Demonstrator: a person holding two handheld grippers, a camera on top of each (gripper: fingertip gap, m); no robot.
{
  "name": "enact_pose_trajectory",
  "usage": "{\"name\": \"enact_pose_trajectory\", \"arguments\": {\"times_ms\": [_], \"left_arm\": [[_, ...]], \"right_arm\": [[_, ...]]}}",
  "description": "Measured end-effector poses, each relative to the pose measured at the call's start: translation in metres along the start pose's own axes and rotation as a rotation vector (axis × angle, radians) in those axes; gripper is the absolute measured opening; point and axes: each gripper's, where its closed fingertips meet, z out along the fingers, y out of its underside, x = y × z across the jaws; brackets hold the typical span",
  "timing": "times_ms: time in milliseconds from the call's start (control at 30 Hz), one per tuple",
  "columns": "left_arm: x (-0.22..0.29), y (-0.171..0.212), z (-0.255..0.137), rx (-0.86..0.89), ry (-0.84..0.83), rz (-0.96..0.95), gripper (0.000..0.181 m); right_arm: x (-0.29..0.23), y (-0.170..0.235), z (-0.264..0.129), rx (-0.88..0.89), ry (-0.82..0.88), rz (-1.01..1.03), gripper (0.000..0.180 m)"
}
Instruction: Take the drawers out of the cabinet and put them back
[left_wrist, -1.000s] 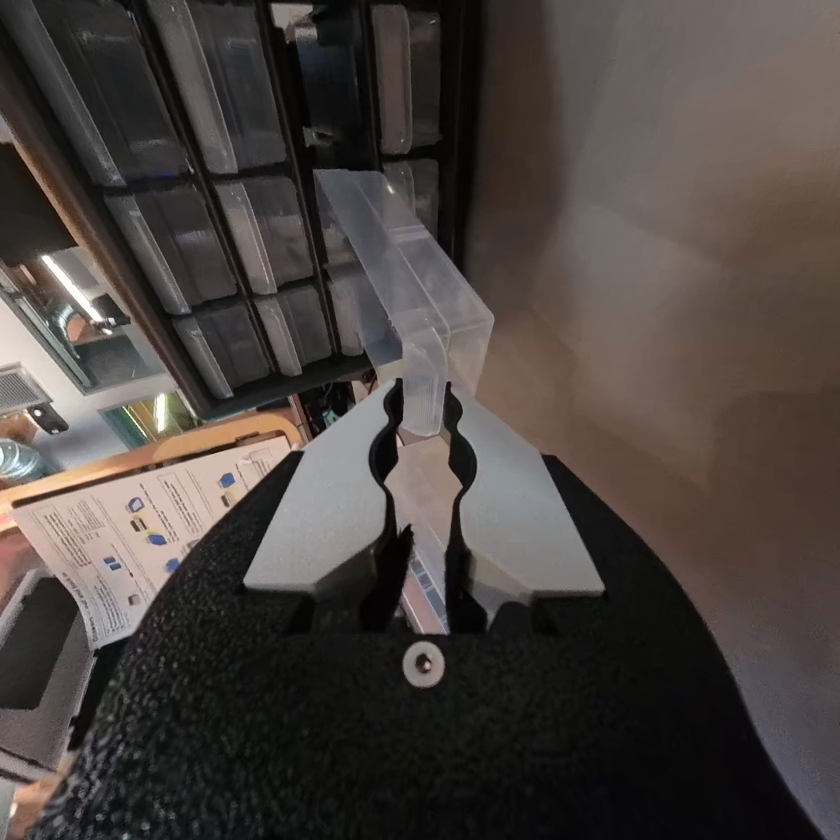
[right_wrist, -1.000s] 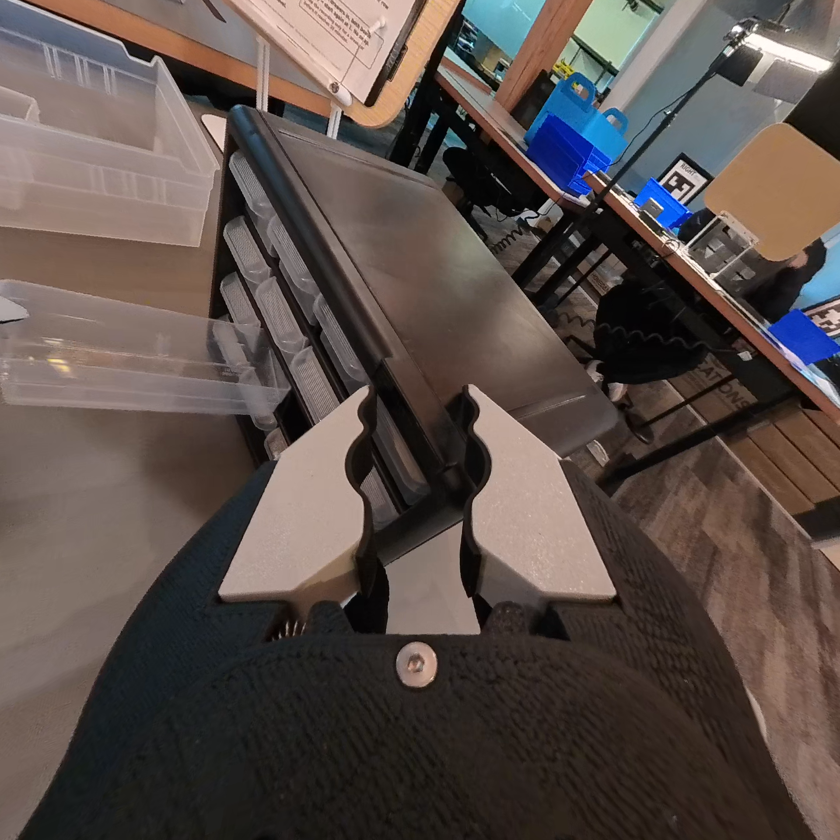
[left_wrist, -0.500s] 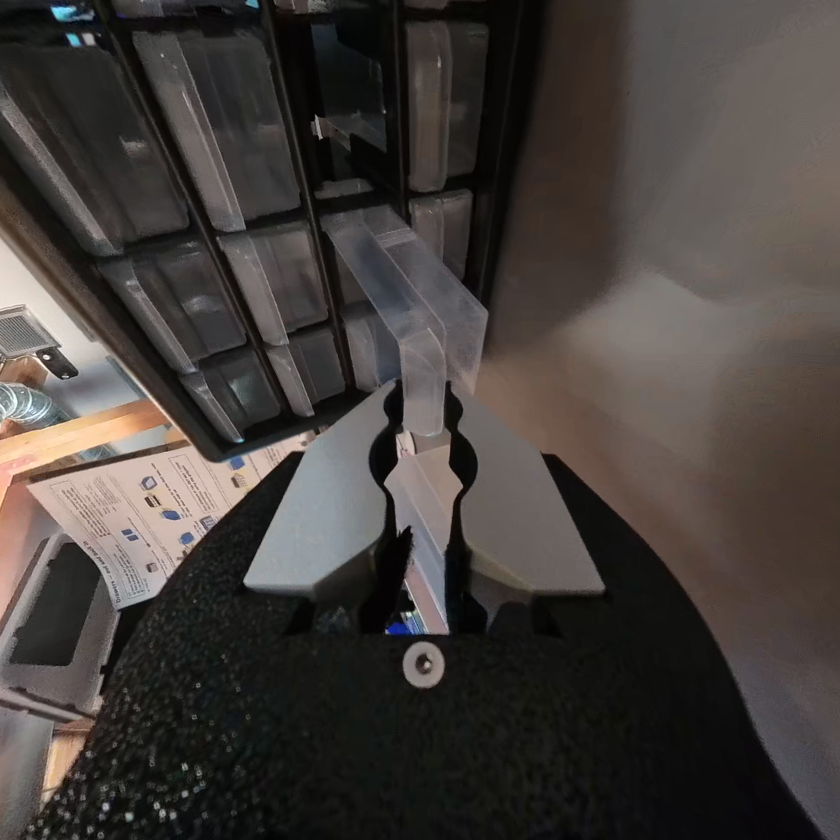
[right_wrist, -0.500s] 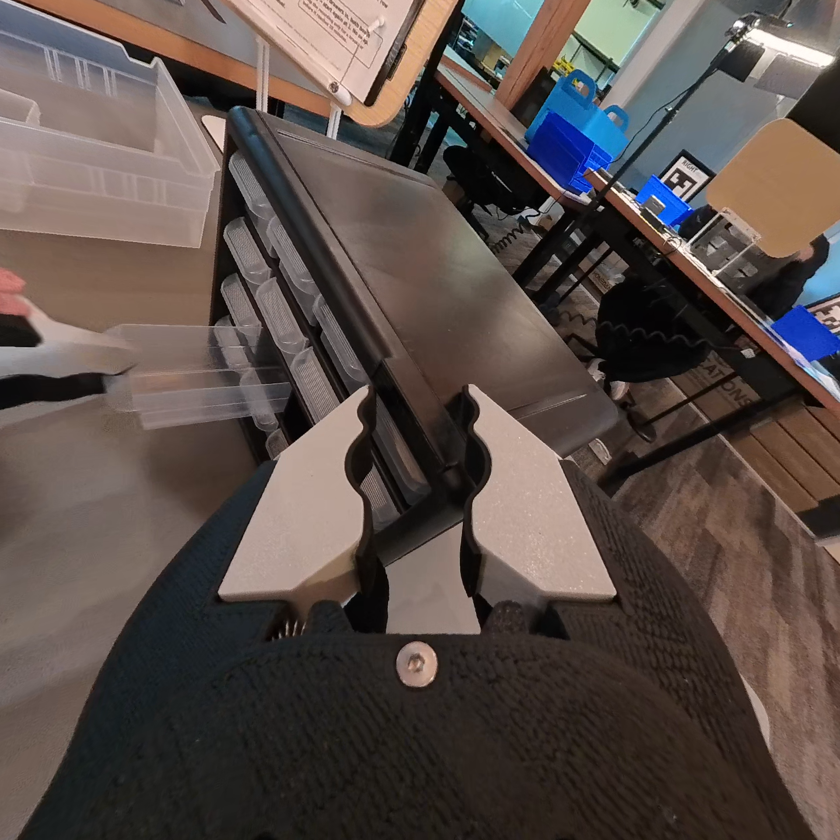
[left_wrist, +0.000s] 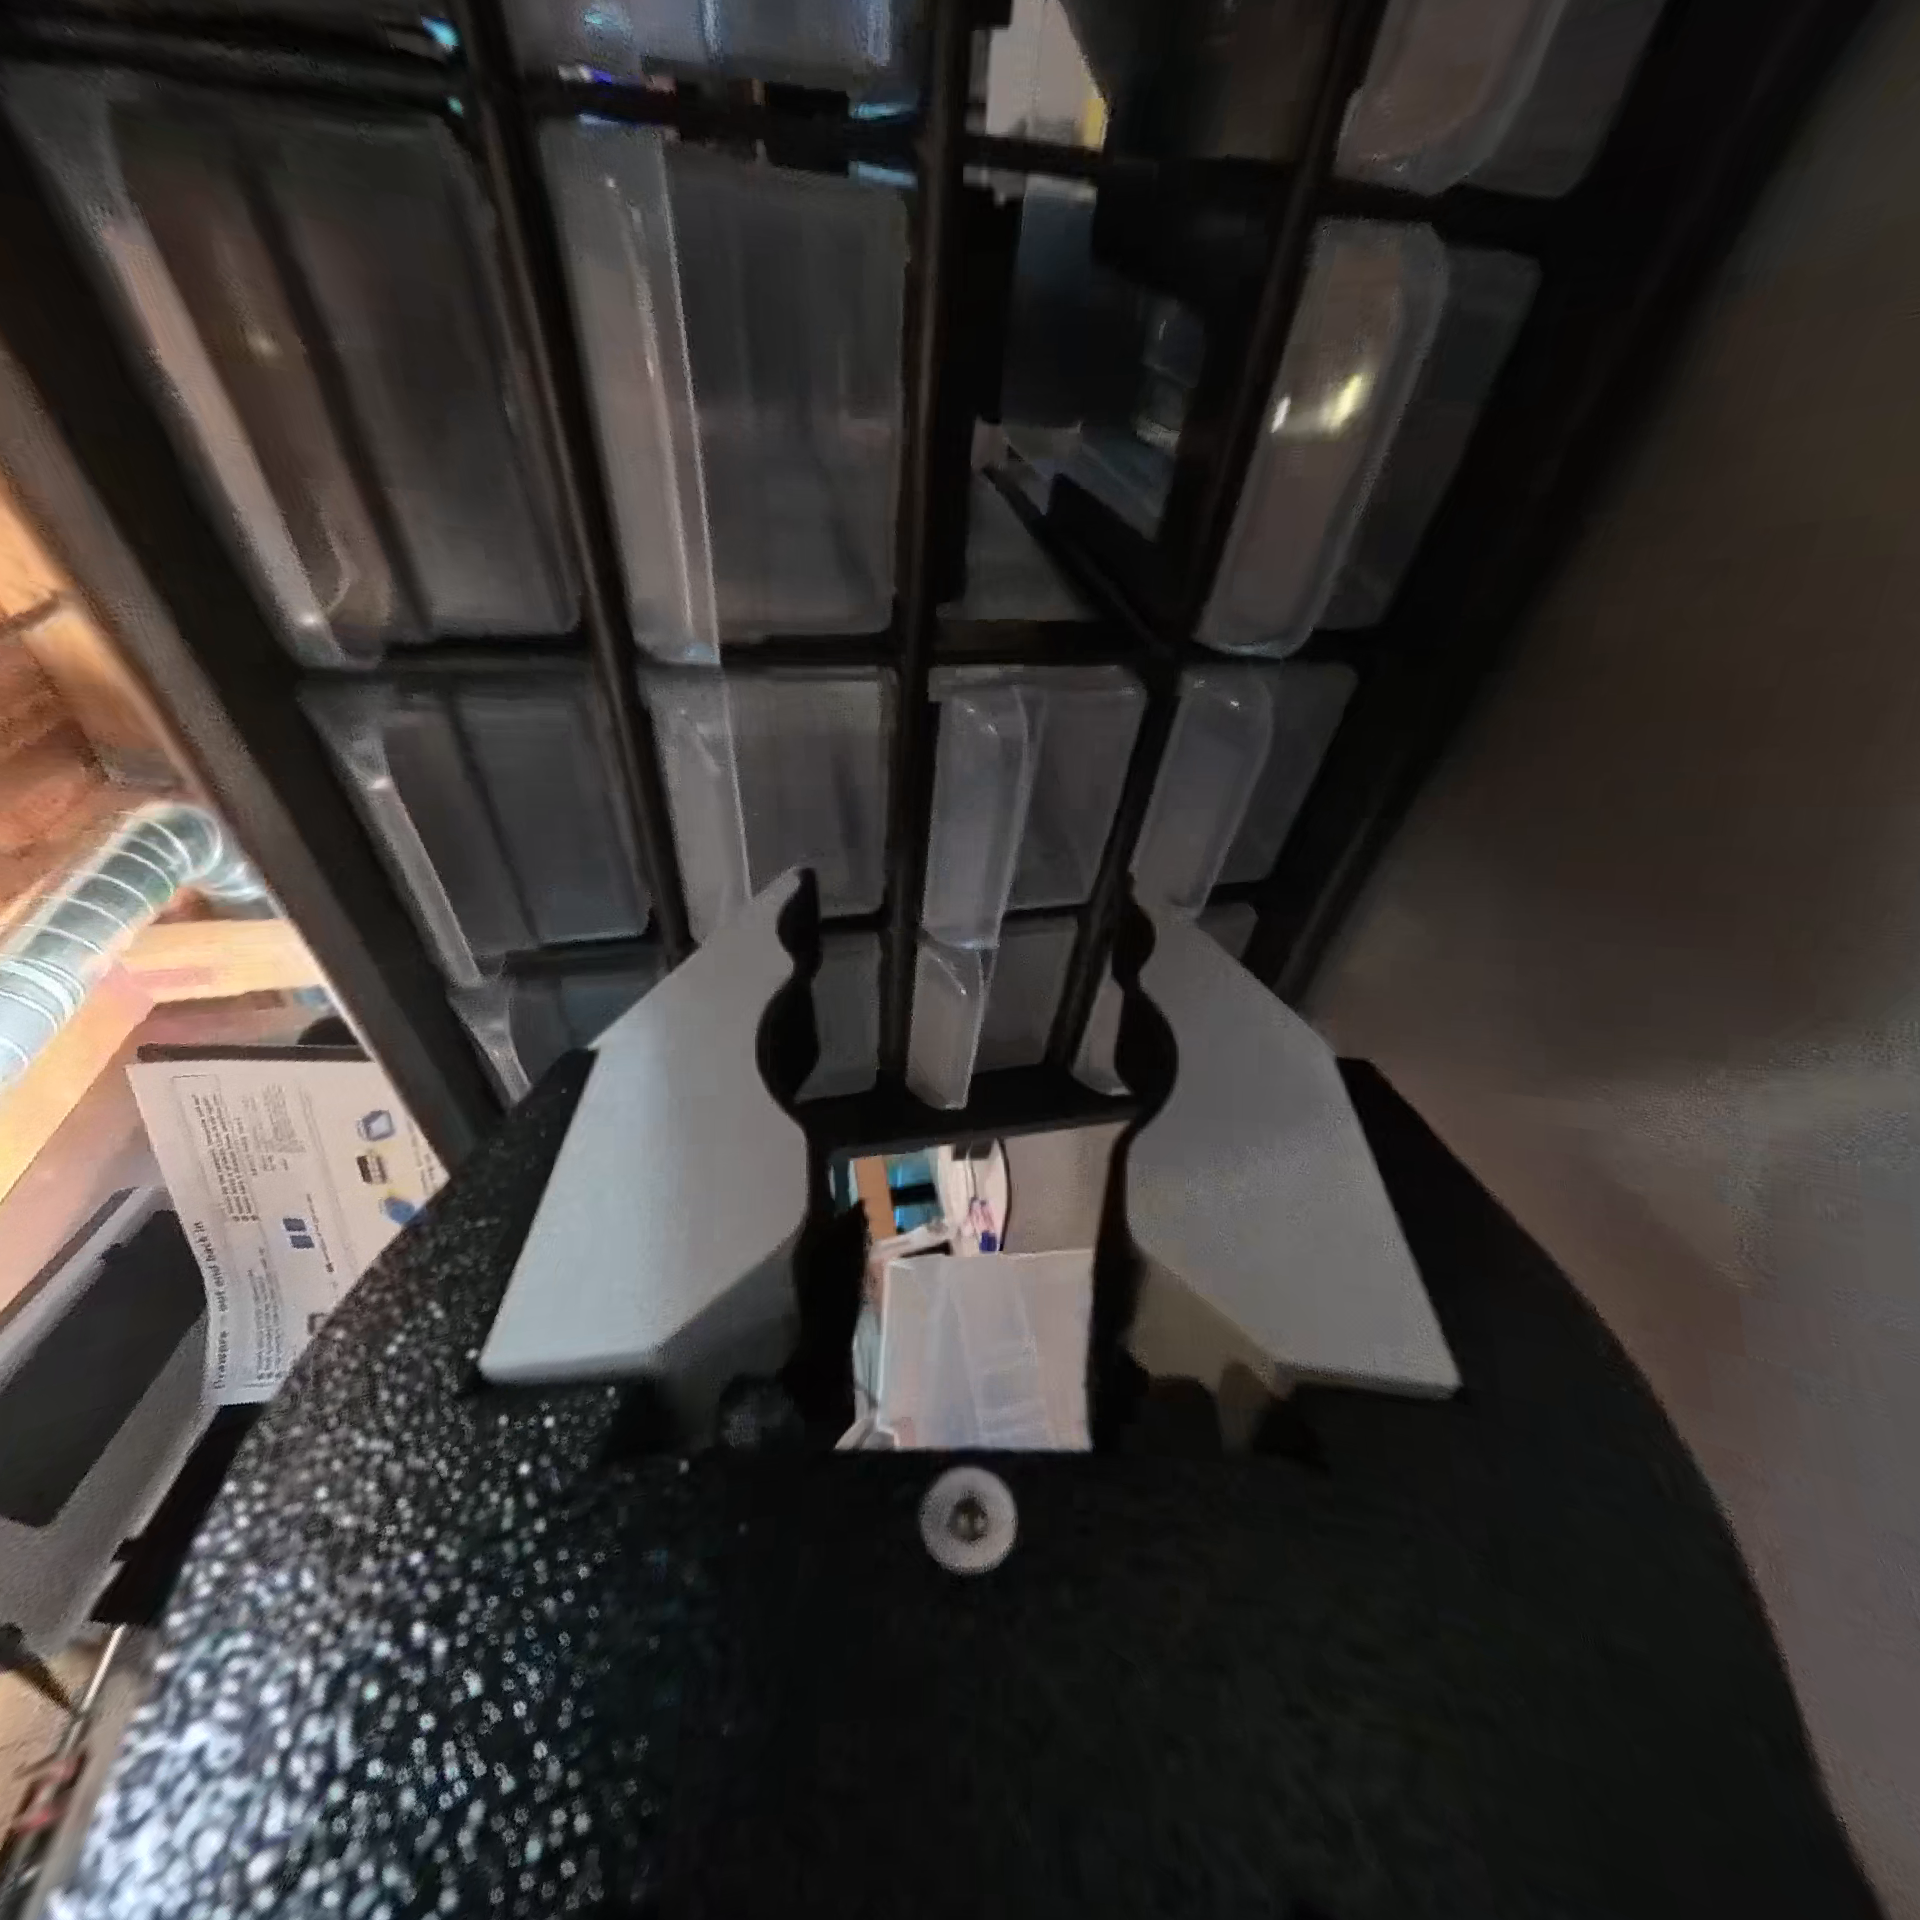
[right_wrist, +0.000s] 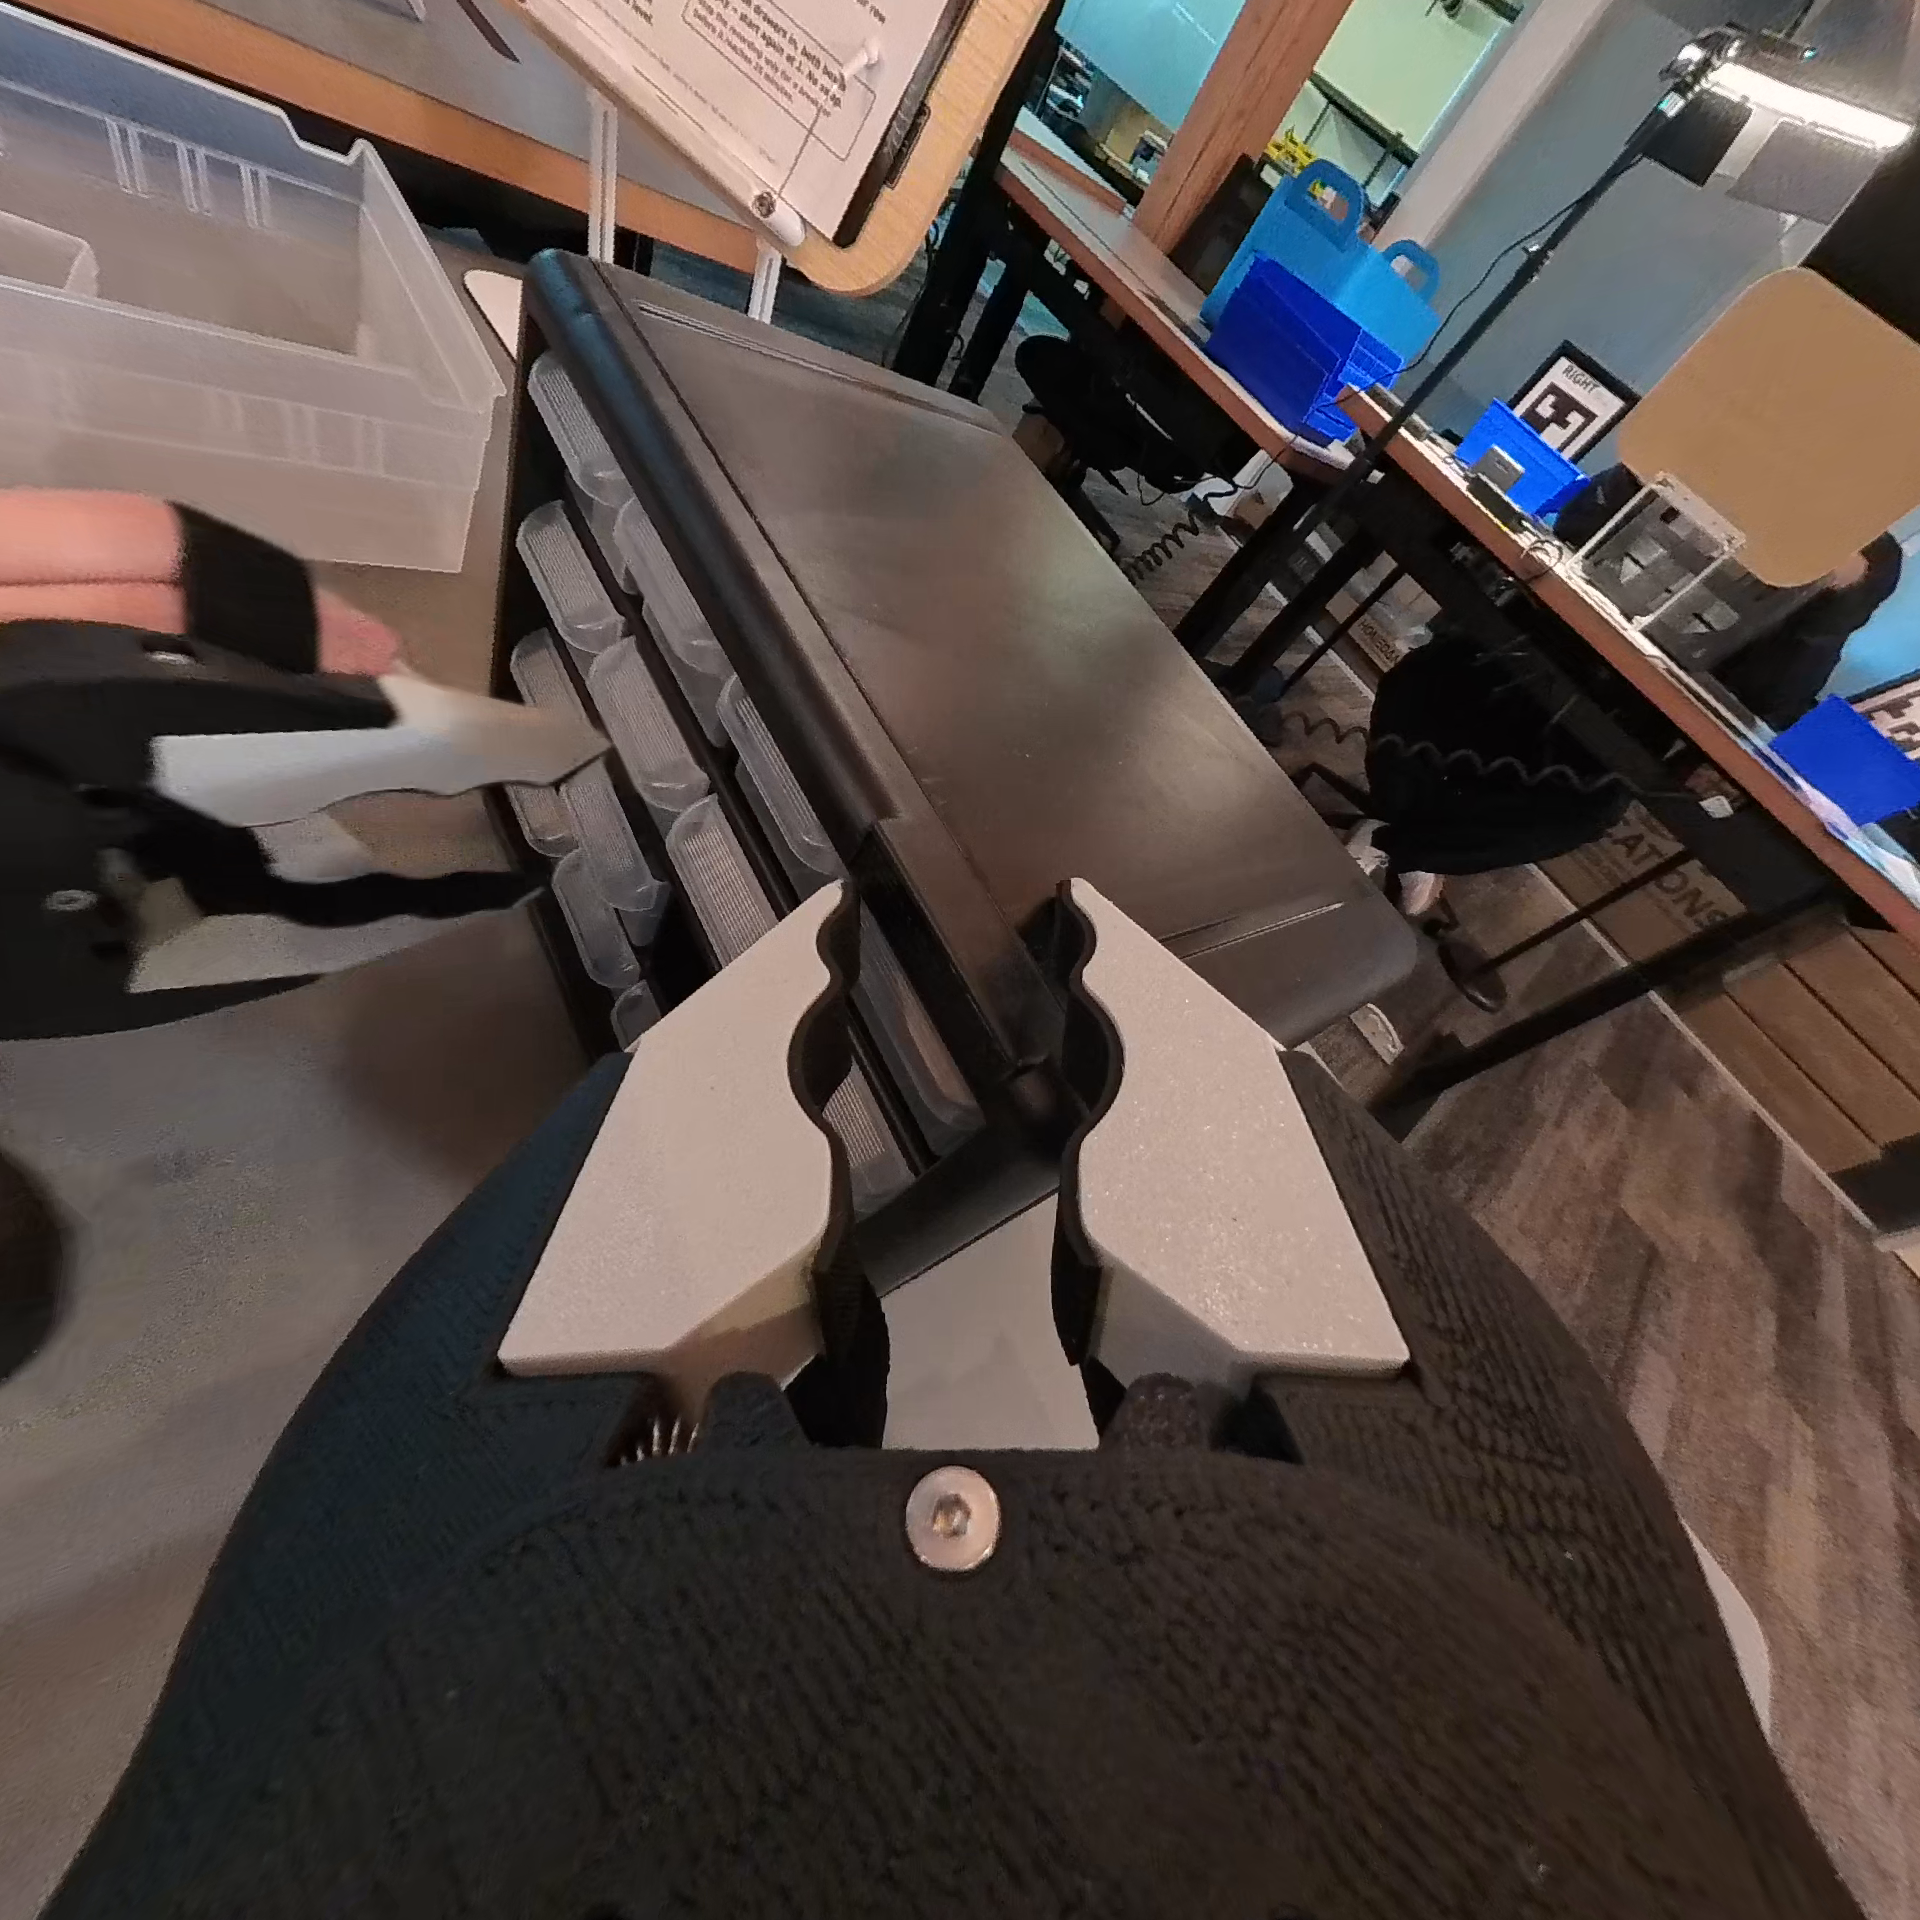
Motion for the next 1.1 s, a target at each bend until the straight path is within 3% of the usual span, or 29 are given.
{"name": "enact_pose_trajectory", "arguments": {"times_ms": [67, 167, 233, 533, 667, 867, 1100], "left_arm": [[0.005, -0.003, -0.014, 0.093, -0.025, -0.007, 0.048], [0.014, -0.009, -0.031, 0.219, -0.06, 0.014, 0.012], [0.018, -0.008, -0.027, 0.213, -0.065, 0.023, 0.007], [0.018, -0.009, 0.012, 0.141, -0.014, -0.024, 0.003], [0.023, -0.009, 0.01, 0.141, -0.006, -0.029, 0.014], [0.049, 0.002, -0.049, 0.338, 0.252, -0.194, 0.034], [-0.013, 0.081, -0.112, 0.448, 0.409, -0.556, 0.035]], "right_arm": [[0.0, 0.0, 0.0, -0.001, 0.001, -0.001, 0.037], [0.0, 0.0, 0.0, -0.004, 0.001, -0.001, 0.037], [0.0, 0.0, 0.0, -0.005, 0.003, -0.002, 0.037], [0.0, 0.0, 0.0, -0.009, 0.004, -0.003, 0.037], [0.0, 0.0, 0.0, -0.011, 0.005, -0.004, 0.036], [0.0, 0.0, 0.0, -0.006, 0.003, -0.002, 0.036], [0.0, 0.0, 0.0, 0.001, 0.0, 0.004, 0.036]]}}
